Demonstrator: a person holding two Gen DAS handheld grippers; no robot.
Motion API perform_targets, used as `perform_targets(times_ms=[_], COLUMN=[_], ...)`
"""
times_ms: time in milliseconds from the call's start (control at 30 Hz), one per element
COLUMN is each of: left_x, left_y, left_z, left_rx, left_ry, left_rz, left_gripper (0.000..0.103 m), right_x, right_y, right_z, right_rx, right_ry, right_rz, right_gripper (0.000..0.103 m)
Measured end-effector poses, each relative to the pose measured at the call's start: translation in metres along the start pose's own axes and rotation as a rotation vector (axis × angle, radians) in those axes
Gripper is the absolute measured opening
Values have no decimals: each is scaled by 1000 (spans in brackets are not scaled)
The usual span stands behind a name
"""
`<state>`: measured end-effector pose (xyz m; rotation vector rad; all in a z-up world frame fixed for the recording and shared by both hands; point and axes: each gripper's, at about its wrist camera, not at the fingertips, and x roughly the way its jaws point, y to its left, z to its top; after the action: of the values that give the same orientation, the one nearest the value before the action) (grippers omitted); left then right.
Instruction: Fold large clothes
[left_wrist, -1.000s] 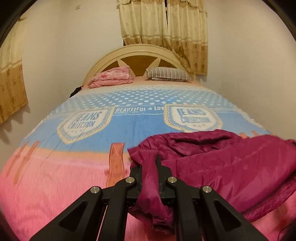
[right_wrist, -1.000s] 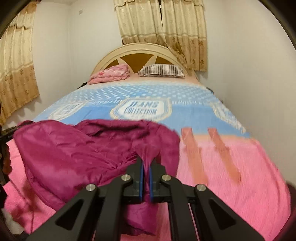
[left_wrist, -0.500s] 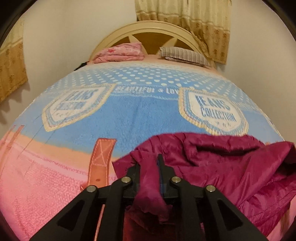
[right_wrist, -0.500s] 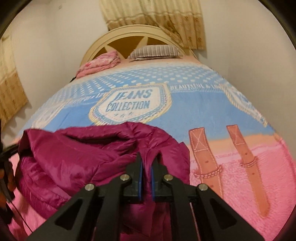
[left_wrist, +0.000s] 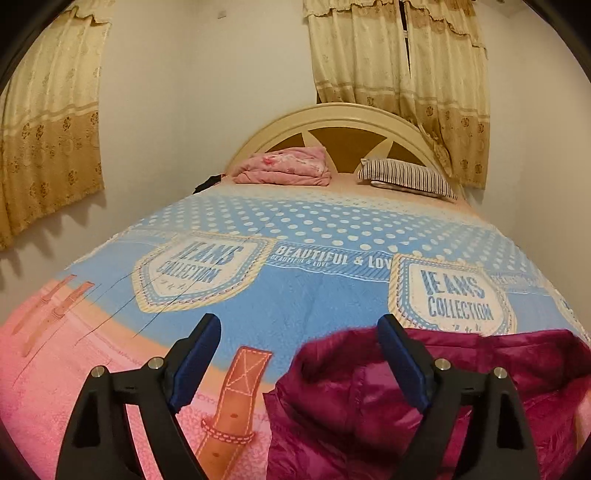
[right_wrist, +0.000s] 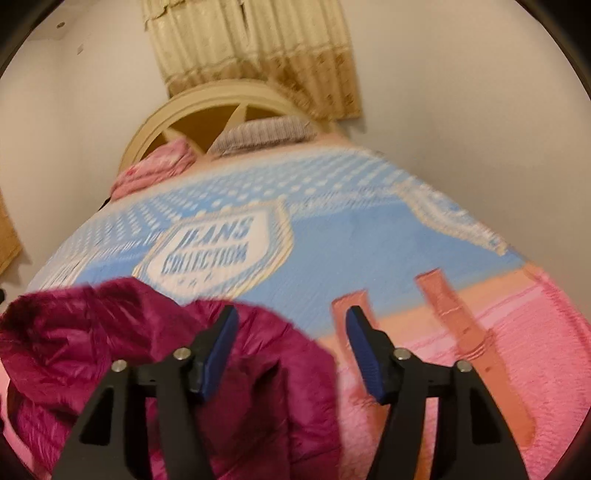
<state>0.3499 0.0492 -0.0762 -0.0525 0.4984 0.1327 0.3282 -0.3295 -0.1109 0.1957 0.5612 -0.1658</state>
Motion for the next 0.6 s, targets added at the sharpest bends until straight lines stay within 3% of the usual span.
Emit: perform_targets(times_ms=[133, 200, 267, 400, 500, 600], left_x=[-1, 4, 12, 9, 18, 43], left_y=[-14, -21, -31, -44, -55, -65], left_z=[-16, -25, -31, -38, -41, -46], left_rx=[22, 22, 31, 24, 56, 117], left_ry=[10, 45, 97, 88, 84, 109], left_rz=[56, 41, 46, 46, 63, 153], left_gripper=[87, 87, 87, 87, 87, 87], right_x=[-18, -19, -13, -3, 15, 41], right_y=[17, 40, 73, 116, 136, 139], right_z=[1, -6, -17, -31, -38, -43], right_rx=[-5, -66, -155, -237, -293, -299], right_ry=[-62, -59, -15, 28, 67, 102], right_rz=[4, 15, 58, 119, 115, 74], right_gripper=[75, 75, 75, 75, 76, 76])
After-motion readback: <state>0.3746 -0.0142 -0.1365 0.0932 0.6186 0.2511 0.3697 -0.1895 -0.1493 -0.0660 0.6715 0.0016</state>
